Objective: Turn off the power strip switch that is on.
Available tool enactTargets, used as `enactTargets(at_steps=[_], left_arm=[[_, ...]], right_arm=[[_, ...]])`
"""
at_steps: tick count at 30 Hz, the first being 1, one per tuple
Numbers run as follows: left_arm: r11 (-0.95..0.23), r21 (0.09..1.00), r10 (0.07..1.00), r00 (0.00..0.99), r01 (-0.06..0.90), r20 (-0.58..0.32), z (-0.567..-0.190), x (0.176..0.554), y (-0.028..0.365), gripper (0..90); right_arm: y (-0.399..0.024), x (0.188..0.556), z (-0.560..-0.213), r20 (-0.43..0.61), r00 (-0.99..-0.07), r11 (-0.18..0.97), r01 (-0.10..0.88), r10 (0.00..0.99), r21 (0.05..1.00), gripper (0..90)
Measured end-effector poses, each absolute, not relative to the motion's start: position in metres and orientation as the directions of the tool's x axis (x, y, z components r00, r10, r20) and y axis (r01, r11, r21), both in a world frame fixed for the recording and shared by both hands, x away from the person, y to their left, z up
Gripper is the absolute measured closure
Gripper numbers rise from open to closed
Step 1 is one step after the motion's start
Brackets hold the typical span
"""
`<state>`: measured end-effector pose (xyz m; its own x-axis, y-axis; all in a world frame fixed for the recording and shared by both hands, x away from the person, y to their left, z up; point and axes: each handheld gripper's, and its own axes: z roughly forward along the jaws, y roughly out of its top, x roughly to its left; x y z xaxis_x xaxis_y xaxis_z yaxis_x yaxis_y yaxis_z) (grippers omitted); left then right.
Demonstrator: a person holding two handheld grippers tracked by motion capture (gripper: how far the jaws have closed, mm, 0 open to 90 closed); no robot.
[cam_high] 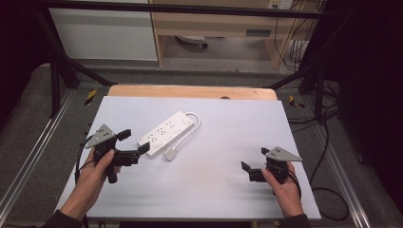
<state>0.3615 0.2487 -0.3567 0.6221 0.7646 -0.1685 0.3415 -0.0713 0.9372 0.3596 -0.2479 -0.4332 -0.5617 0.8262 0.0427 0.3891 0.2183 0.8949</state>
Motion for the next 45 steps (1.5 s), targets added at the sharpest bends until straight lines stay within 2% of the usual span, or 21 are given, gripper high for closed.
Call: enactTargets(at_steps=[16, 34, 45], left_arm=[[-0.090, 0.938, 0.779, 0.610, 0.335, -0.143, -0.371, 0.341, 0.264, 4.6], [-0.088, 0.923, 0.799, 0.579, 0.374, -0.159, -0.397, 0.326, 0.278, 5.2], [-0.109, 0.906, 0.790, 0.588, 0.410, -0.171, -0.419, 0.313, 0.271, 6.3]], right_arm=[[-0.247, 0.359, -0.433, 0.042, -0.562, 0.220, 0.391, 0.826, 0.894, 2.2], [-0.247, 0.359, -0.434, 0.041, -0.562, 0.222, 0.391, 0.826, 0.893, 2.2], [-0.246, 0.360, -0.435, 0.024, -0.557, 0.241, 0.396, 0.830, 0.886, 2.5]])
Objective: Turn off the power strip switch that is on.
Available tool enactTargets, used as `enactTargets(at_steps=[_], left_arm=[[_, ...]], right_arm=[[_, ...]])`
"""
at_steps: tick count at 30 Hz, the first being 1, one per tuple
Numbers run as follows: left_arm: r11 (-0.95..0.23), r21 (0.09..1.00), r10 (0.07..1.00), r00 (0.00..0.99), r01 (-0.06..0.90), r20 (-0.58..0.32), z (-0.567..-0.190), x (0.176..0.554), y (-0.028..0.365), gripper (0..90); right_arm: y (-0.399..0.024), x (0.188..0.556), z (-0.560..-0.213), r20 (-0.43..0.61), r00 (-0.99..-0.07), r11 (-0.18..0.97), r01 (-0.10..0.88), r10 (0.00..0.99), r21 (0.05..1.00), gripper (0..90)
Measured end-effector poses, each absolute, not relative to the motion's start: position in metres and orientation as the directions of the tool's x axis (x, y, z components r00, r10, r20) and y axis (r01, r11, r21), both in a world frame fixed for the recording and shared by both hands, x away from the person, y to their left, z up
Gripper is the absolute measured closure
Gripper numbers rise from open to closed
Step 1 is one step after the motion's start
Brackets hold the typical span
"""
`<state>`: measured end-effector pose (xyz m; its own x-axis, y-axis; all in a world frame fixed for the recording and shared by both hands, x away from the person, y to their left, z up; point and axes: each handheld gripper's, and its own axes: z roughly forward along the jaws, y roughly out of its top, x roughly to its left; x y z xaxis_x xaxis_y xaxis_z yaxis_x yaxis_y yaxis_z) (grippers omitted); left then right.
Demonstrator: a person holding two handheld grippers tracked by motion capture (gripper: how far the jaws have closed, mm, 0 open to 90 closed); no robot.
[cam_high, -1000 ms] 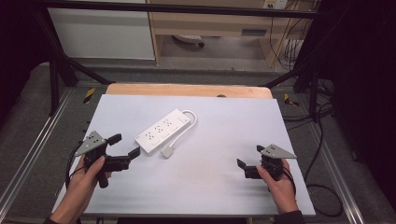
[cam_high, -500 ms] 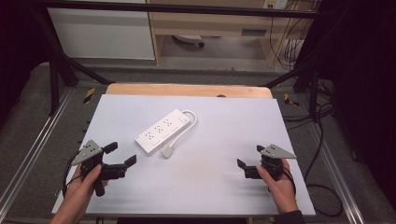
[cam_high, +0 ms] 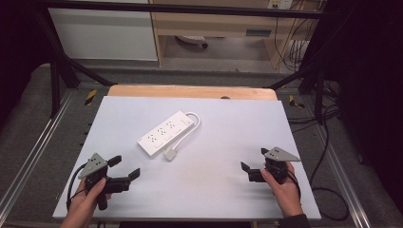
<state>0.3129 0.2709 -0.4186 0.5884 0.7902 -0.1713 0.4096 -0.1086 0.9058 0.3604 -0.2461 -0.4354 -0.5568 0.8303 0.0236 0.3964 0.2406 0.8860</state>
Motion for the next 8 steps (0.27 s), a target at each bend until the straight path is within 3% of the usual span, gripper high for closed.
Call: enactTargets(at_steps=[8], left_arm=[[-0.120, 0.886, 0.806, 0.565, 0.448, -0.176, -0.4261, 0.3081, 0.2666, 6.7]], right_arm=[[-0.2467, 0.3667, -0.4444, -0.002, -0.475, 0.256, 0.471, 0.880, 0.844, 2.1]])
